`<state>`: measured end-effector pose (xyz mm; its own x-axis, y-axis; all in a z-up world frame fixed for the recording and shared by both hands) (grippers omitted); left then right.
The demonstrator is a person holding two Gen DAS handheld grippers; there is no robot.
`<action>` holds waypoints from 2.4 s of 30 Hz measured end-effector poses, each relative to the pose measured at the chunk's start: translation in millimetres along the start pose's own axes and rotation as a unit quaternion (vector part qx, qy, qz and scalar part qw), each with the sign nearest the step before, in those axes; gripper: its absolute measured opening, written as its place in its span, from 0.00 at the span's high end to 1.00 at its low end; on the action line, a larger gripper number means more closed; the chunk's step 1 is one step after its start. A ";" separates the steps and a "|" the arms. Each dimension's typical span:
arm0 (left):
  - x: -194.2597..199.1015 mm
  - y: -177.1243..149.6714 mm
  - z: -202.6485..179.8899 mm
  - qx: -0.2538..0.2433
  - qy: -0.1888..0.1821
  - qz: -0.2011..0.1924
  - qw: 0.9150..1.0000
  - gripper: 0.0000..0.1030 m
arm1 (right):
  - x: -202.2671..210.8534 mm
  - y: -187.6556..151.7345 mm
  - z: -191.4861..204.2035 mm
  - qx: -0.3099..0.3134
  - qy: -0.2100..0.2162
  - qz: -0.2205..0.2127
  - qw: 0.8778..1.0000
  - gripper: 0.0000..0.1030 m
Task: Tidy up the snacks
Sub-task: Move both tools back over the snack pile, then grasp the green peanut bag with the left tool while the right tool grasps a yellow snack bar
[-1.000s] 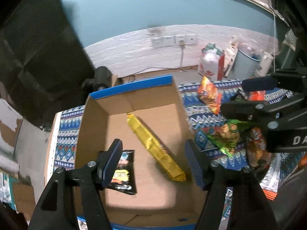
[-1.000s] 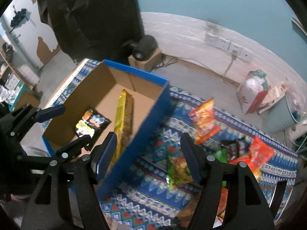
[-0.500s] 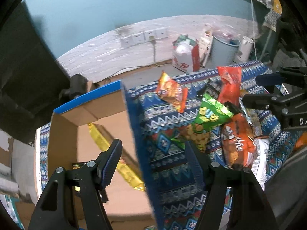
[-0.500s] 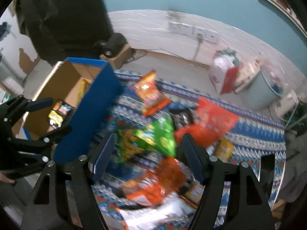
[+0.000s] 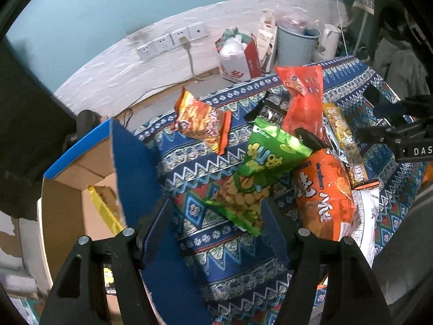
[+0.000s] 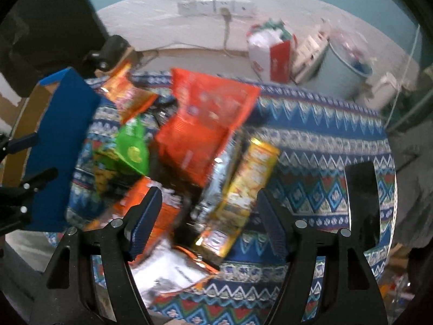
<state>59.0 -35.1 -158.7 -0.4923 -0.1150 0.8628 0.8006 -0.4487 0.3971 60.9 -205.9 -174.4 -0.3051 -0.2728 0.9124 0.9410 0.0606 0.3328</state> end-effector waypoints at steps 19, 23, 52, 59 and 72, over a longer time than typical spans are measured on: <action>-59.4 15.4 -34.0 -0.036 -0.026 0.048 0.998 0.32 | -66.4 -42.6 -46.5 -0.056 0.011 0.092 0.994 0.30; -70.5 15.5 -39.1 -0.046 -0.027 0.057 0.997 0.32 | -75.2 -46.2 -44.5 -0.055 0.018 0.101 0.993 0.30; -112.3 21.4 -66.4 -0.064 -0.061 0.097 0.991 0.27 | -74.8 -32.5 -125.1 -0.087 -0.039 0.052 0.994 0.60; -109.0 25.1 -66.4 -0.056 -0.074 0.085 0.992 0.56 | -79.2 -23.8 -114.8 -0.052 -0.065 0.048 0.995 0.71; -67.2 26.7 -38.7 -0.033 -0.040 0.048 0.997 0.65 | -37.5 -24.5 -111.2 -0.045 -0.062 0.022 0.997 0.72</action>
<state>100.2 -73.6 -218.2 -0.3833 -0.0903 0.9192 0.8173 -0.4968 0.2920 65.5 -303.9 -243.2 -0.2734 -0.1503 0.9501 0.9616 -0.0176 0.2739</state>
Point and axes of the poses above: each gripper's, at about its wrist camera, not at the fingertips, and x roughly against the way its jaws point, z to its left, y to its top, the point moved 7 cm from there along -x, roughly the way its jaws point, and after that the axes turned 10 degrees about y, right-handed, at the moved point
